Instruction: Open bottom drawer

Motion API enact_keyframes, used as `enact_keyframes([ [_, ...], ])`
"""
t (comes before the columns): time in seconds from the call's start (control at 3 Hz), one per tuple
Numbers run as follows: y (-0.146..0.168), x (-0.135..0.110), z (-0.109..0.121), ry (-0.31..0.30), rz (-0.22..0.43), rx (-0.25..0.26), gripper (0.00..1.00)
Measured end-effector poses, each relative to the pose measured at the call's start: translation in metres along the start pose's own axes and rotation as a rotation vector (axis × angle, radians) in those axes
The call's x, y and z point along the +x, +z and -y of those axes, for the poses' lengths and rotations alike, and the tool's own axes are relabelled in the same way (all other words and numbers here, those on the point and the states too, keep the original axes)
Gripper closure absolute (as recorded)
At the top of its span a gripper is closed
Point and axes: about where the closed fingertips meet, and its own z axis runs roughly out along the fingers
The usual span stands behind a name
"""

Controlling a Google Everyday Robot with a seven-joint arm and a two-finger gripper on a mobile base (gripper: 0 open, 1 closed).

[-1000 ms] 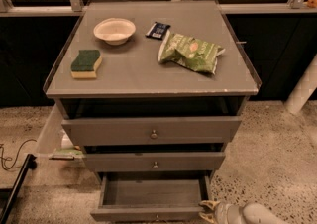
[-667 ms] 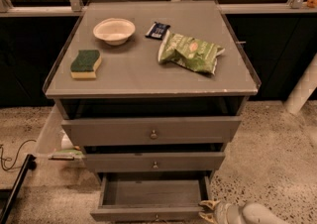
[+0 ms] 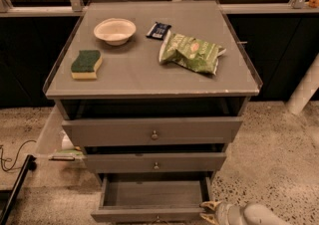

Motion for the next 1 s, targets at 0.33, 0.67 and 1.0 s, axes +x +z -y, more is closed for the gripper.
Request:
enact_keyframes([
  [0.33, 0.002, -0.001, 0.002, 0.004, -0.001, -0.007, 0.11],
  [0.67, 0.020, 0.001, 0.000, 0.012, 0.002, -0.041, 0.00],
  [1.0, 0.021, 0.001, 0.001, 0.011, 0.003, -0.041, 0.00],
])
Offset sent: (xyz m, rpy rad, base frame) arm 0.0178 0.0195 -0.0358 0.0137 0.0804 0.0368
